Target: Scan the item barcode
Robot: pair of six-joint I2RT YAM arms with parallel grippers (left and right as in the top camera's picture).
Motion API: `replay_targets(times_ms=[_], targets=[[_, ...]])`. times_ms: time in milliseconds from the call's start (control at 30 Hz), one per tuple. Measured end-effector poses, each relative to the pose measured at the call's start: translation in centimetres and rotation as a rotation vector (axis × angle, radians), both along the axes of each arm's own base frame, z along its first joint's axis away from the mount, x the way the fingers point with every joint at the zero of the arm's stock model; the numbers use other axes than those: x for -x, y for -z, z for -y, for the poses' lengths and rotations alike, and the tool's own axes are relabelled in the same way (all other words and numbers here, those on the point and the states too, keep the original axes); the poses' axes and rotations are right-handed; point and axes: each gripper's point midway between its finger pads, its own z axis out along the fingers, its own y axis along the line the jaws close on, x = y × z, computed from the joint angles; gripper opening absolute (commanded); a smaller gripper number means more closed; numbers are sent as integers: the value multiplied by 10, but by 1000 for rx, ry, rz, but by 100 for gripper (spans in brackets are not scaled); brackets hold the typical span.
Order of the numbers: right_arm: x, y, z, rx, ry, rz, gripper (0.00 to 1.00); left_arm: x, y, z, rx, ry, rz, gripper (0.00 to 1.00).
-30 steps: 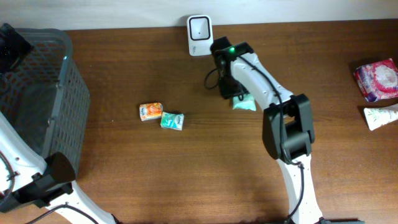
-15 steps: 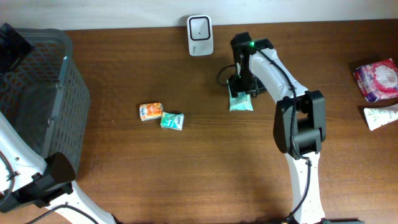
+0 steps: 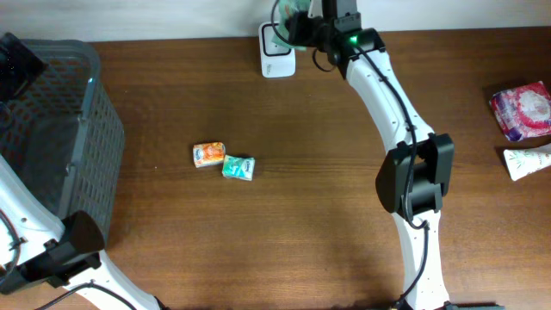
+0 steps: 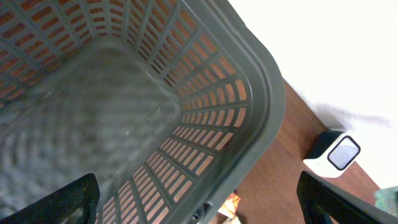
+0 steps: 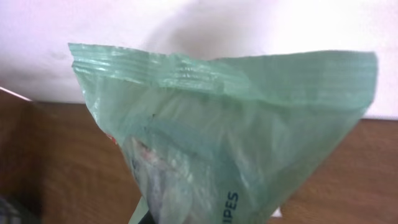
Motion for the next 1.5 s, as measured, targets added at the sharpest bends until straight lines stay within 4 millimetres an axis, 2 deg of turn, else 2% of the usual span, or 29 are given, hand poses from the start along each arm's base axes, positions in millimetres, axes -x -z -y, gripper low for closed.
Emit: replay_targets(times_ms=[33,100,133,200,267,300,567,633,667,700,733,767,833,867,900,933,1000,1067,1133,1167,1200,1233,1267,1300,1400,1500], targets=[[-3,-11,-13,-32,-12,47,4,0,0,0,0,0,1,99],[-5,-13,-28,-51,-13,73,5,0,0,0,-1,0,2,99],[-9,-6,-37,-62,-10,83,5,0,0,0,-1,0,2,99],[-18,29,-47,-59,-9,71,5,0,0,0,-1,1,2,99],[-24,54,-40,-28,34,45,5,0,0,0,-1,1,2,99],[-26,59,-36,-14,56,42,5,0,0,0,-1,0,2,99],[-32,63,-23,52,101,66,4,0,0,0,-1,1,2,99],[-33,67,-11,62,114,46,4,0,0,0,-1,0,2,99],[-34,73,6,75,137,10,4,0,0,0,-1,0,2,99],[-32,77,42,98,184,-52,4,-1,0,0,-1,1,3,99],[-29,69,77,108,232,-92,4,-1,0,0,-1,0,3,99],[-16,63,123,127,293,-175,4,-1,0,0,-1,0,3,99],[16,48,243,147,483,-311,4,-1,0,0,-1,0,3,99],[38,53,303,163,594,-391,4,0,0,0,-1,0,2,99],[79,72,358,202,714,-546,4,0,0,0,-1,0,2,99],[109,81,402,216,812,-631,4,0,0,0,-1,0,3,99],[159,89,464,212,951,-752,4,0,0,0,0,0,1,99],[206,92,518,186,1073,-829,4,0,0,0,-1,0,3,99],[240,93,556,151,1164,-866,9,0,0,0,-1,0,2,99],[248,93,564,143,1184,-872,32,0,0,0,-1,1,2,99],[262,94,579,131,1225,-880,37,0,0,0,-1,0,2,99],[262,96,581,131,1227,-875,51,0,0,0,-1,1,2,99],[262,102,579,132,1220,-884,74,0,0,0,-1,1,2,99],[262,103,578,133,1216,-887,83,0,0,0,-1,1,2,99],[245,104,562,115,1145,-867,86,0,0,0,-1,0,2,99],[212,105,515,67,961,-847,85,0,0,0,-1,0,2,99]])
